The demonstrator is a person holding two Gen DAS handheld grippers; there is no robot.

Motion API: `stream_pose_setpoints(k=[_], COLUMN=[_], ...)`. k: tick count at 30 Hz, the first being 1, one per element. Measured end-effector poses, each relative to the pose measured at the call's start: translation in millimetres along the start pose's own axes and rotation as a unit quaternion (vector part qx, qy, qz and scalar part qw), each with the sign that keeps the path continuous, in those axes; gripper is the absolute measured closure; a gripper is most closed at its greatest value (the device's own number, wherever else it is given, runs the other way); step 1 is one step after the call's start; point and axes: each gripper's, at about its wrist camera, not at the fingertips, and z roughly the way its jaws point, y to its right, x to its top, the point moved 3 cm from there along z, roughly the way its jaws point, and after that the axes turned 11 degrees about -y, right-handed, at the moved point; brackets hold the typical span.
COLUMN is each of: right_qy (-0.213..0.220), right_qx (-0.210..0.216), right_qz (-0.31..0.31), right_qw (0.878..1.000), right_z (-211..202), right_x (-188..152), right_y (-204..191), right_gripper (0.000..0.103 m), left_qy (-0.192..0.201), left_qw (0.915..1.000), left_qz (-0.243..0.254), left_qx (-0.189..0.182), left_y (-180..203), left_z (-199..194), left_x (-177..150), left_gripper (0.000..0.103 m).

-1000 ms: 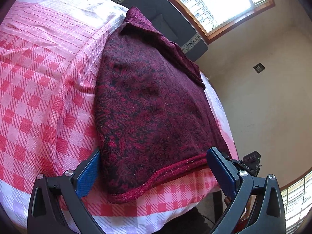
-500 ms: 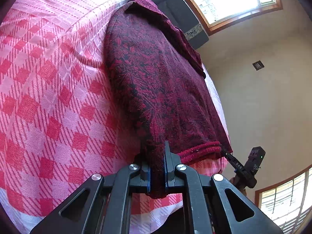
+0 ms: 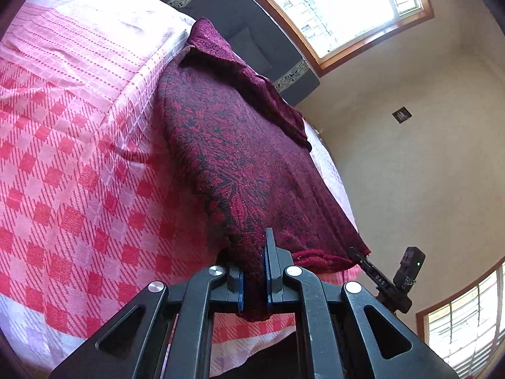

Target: Fold small clothes

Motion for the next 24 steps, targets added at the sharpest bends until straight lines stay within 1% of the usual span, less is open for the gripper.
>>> stream_pose_setpoints(k=[9,12,14,19,24], right_qy=[0.010,0.012,0.012,0.007,-0.001], right_qx=[0.002,0.012,0.029,0.092,0.159], right_qz=[-0.002,0.003,0.013,0.058,0.117], right_qw=[1.000,1.000,0.999,0.994,0.980], right_z=[-9,-12,-13,-14,-12], right_x=[3,4,4,2,-2], right_y=[1,3,7,22,42], right_gripper=[0.097,0.097,0.097,0.097,0.097], left_qy=[0.014,0.019,0.023,0.026,0.033], left_qw=[0.9998,0.9994,0.9988,0.9975,0.9977], left_qz=[0.014,0.024,0.033,0.048,0.044], left_qx=[0.008,0.017,0.027,0.043,0.040], left_y=[8,12,14,18,16], left_z=[2,1,1,2,0], left_x=[5,7,9,9,6], left_gripper=[0.094,0.094,0.094,0.094,0.094])
